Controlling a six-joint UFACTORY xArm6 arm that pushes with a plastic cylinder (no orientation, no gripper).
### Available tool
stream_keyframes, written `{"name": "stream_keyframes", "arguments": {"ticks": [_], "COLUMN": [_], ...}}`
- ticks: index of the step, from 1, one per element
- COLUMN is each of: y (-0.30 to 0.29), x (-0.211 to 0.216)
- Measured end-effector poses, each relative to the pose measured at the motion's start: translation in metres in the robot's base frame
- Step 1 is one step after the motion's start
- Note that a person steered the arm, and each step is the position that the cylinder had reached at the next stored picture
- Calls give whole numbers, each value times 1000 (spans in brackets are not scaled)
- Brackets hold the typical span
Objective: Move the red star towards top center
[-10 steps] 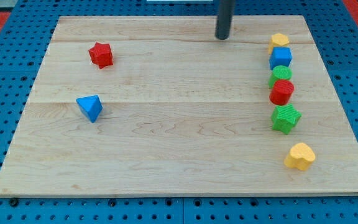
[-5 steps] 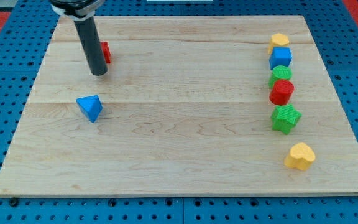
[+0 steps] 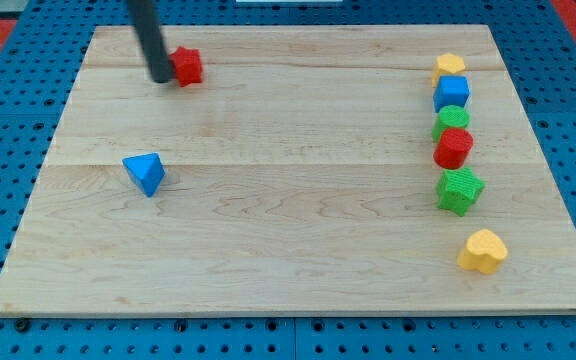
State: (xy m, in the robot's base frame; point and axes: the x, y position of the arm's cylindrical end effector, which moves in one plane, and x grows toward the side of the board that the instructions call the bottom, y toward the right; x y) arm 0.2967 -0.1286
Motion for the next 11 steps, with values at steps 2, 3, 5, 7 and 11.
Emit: {"name": "stream_keyframes", "arguments": {"ticks": [2, 3, 5, 7, 11], "y": [18, -38, 50, 139, 110], "x": [11, -15, -26, -25, -44]}}
